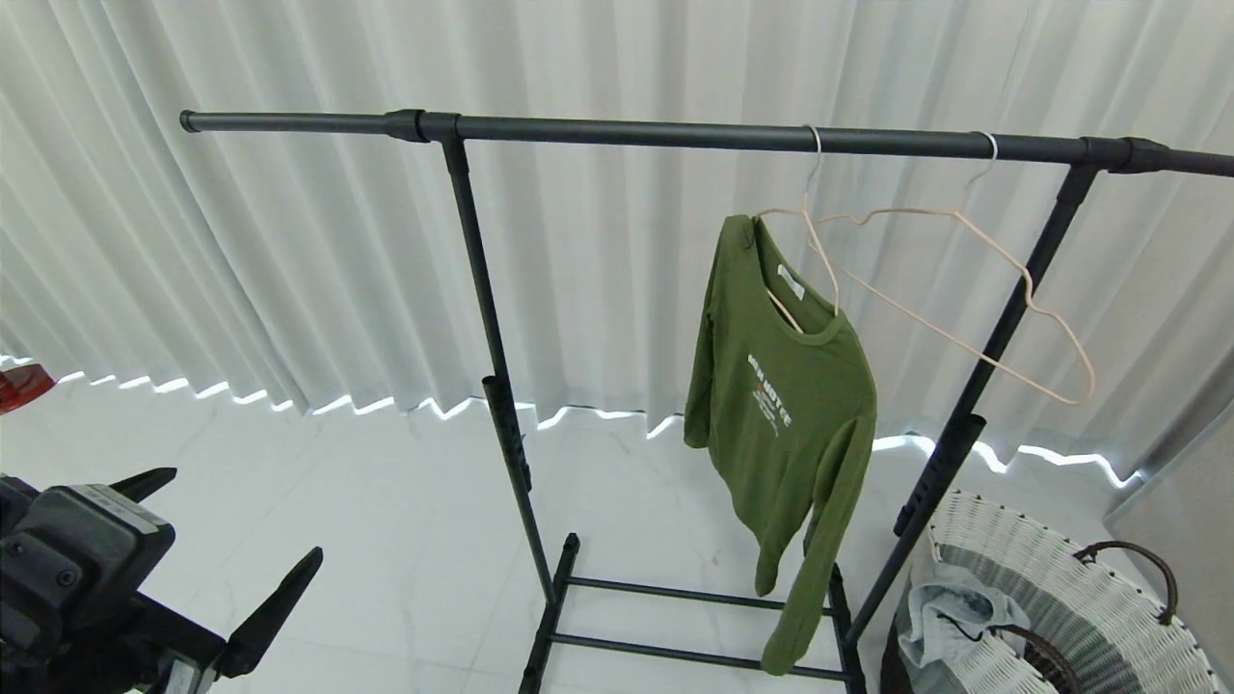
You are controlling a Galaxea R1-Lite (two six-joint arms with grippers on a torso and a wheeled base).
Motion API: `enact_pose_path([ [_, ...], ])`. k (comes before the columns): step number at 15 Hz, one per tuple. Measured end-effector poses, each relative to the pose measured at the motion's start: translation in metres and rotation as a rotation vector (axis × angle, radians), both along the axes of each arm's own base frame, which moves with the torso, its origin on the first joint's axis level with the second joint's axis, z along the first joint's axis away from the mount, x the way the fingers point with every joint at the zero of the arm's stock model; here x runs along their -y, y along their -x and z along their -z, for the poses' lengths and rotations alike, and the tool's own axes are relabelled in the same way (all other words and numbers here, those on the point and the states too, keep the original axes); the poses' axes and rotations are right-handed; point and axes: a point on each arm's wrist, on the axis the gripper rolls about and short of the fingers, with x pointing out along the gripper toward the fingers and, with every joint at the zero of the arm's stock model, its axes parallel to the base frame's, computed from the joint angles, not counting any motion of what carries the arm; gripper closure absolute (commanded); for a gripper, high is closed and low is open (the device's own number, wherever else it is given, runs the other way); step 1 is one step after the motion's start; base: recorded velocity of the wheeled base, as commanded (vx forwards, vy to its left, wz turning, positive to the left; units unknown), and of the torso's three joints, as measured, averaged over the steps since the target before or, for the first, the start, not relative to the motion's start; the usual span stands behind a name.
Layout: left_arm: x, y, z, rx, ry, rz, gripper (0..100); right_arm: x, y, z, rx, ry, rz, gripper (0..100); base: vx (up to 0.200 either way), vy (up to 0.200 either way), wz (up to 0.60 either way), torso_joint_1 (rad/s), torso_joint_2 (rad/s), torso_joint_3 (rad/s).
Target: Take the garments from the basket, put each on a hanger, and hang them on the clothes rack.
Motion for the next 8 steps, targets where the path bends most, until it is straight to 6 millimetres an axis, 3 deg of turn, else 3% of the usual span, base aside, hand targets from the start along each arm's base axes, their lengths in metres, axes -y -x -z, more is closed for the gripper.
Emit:
enact_pose_path([
  [4, -0.008, 0.006, 0.002, 0.016, 0.004, -0.089, 0, 0.015, 0.03, 0.019, 0.007, 0.0, 0.013, 0, 0.0, 0.0, 0.0, 0.0, 0.0, 0.0],
  [8, -0.032, 0.011, 0.009, 0.015, 0.025, -0.355, 0, 0.019, 0.044, 0.033, 0.012, -0.001, 0.019, 0, 0.0, 0.0, 0.0, 0.0, 0.0, 0.0],
])
